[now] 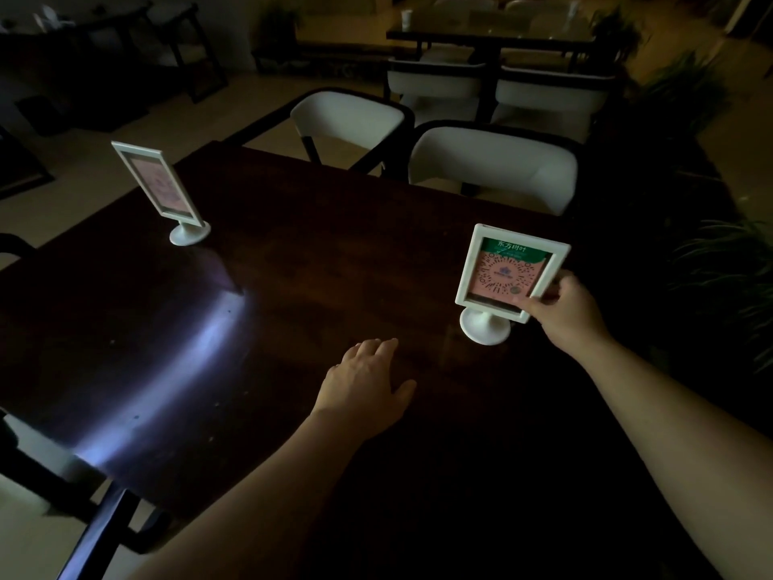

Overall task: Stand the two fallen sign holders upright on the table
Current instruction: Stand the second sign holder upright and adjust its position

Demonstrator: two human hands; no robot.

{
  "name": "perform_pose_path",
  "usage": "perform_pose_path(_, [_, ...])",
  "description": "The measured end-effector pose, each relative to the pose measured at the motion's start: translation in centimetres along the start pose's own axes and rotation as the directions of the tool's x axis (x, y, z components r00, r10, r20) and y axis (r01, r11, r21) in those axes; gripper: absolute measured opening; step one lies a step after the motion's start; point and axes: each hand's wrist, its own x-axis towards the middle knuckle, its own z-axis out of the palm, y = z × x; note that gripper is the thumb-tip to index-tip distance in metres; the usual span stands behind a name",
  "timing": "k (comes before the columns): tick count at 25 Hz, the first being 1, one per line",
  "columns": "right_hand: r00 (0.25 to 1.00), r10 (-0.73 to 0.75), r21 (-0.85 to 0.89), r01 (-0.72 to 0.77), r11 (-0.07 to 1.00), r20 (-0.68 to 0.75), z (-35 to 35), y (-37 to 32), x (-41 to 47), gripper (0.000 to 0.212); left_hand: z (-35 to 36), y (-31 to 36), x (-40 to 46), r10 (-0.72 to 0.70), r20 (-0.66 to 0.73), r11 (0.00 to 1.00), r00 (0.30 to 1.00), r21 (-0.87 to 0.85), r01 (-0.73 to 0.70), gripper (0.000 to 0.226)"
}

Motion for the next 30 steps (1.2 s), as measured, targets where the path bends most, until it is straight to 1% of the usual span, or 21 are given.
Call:
perform_pose_path(1, [0.996, 0.067, -0.002, -0.068, 0.998, -0.061, 0.2, 0.0, -0.9, 0.048, -0.1, -0.2, 0.1, 0.000, 0.005, 1.000, 1.000, 0.002, 0.000, 0.078])
perform_pose_path(2, [0.986, 0.111, -0.049, -0.118, 0.992, -0.124, 0.4, 0.1, -1.8, 0.044, -0.1, -0.4, 0.1, -0.003, 0.011, 1.000, 1.000, 0.003, 0.003, 0.079])
perform_pose_path(3, [0.984, 0.090, -0.136, -0.112, 0.984, -0.156, 0.9, 0.5, -2.8, 0.037, -0.2, -0.6, 0.0, -0.005, 0.015, 1.000, 1.000, 0.002, 0.005, 0.079])
perform_pose_path(4, [0.992, 0.003, -0.245, -0.035, 0.969, -0.129, 1.6, 0.9, -3.8, 0.029, -0.2, -0.9, -0.1, -0.006, 0.019, 1.000, 1.000, 0.000, 0.006, 0.079])
perform_pose_path(5, [0.992, -0.116, -0.338, 0.095, 0.936, -0.042, 2.5, 1.2, -4.9, 0.025, -0.1, -1.1, -0.2, -0.005, 0.023, 1.000, 1.000, 0.002, 0.005, 0.080])
perform_pose_path(6, [0.973, -0.218, -0.402, 0.231, 0.886, 0.079, 3.5, 1.4, -6.0, 0.026, -0.1, -1.3, -0.3, -0.005, 0.027, 1.000, 1.000, 0.005, 0.004, 0.080])
perform_pose_path(7, [0.944, -0.257, -0.451, 0.326, 0.831, 0.209, 4.5, 1.5, -6.9, 0.032, 0.1, -1.6, -0.5, -0.007, 0.029, 1.000, 1.000, 0.008, 0.007, 0.081])
perform_pose_path(8, [0.923, -0.220, -0.512, 0.362, 0.779, 0.317, 5.6, 1.6, -7.5, 0.044, 0.2, -1.9, -0.7, -0.013, 0.030, 1.000, 0.999, 0.012, 0.013, 0.082])
perform_pose_path(9, [0.916, -0.137, -0.577, 0.349, 0.739, 0.378, 6.7, 1.6, -7.9, 0.059, 0.2, -2.2, -0.8, -0.019, 0.032, 1.000, 0.999, 0.017, 0.019, 0.083])
perform_pose_path(10, [0.915, -0.055, -0.629, 0.317, 0.709, 0.399, 7.7, 1.6, -8.1, 0.069, 0.3, -2.6, -1.0, -0.025, 0.035, 1.000, 0.999, 0.020, 0.024, 0.084])
perform_pose_path(11, [0.914, 0.004, -0.665, 0.293, 0.688, 0.406, 8.6, 1.6, -8.1, 0.073, 0.3, -3.0, -1.2, -0.030, 0.037, 0.999, 0.999, 0.021, 0.029, 0.085])
perform_pose_path(13, [0.917, 0.062, -0.700, 0.255, 0.667, 0.394, 9.7, 1.7, -8.0, 0.077, 0.4, -3.8, -1.7, -0.043, 0.030, 0.999, 0.999, 0.018, 0.042, 0.086])
perform_pose_path(17, [0.942, 0.084, -0.702, 0.180, 0.688, 0.325, 10.3, 1.8, -7.8, 0.082, 0.5, -6.0, -2.5, -0.066, 0.025, 0.998, 0.997, 0.017, 0.066, 0.087])
perform_pose_path(20, [0.953, 0.069, -0.703, 0.166, 0.692, 0.294, 10.6, 1.7, -8.3, 0.081, 0.4, -7.3, -3.2, -0.091, 0.021, 0.996, 0.996, 0.025, 0.090, 0.088])
perform_pose_path(27, [0.955, 0.120, -0.716, 0.117, 0.688, 0.271, 11.2, 0.6, -9.0, 0.081, -0.5, -8.2, -4.3, -0.109, 0.011, 0.994, 0.994, 0.026, 0.109, 0.087])
perform_pose_path(30, [0.952, 0.103, -0.732, 0.149, 0.665, 0.287, 11.0, 0.8, -9.3, 0.081, -1.1, -8.6, -4.8, -0.113, 0.006, 0.993, 0.994, 0.028, 0.113, 0.085])
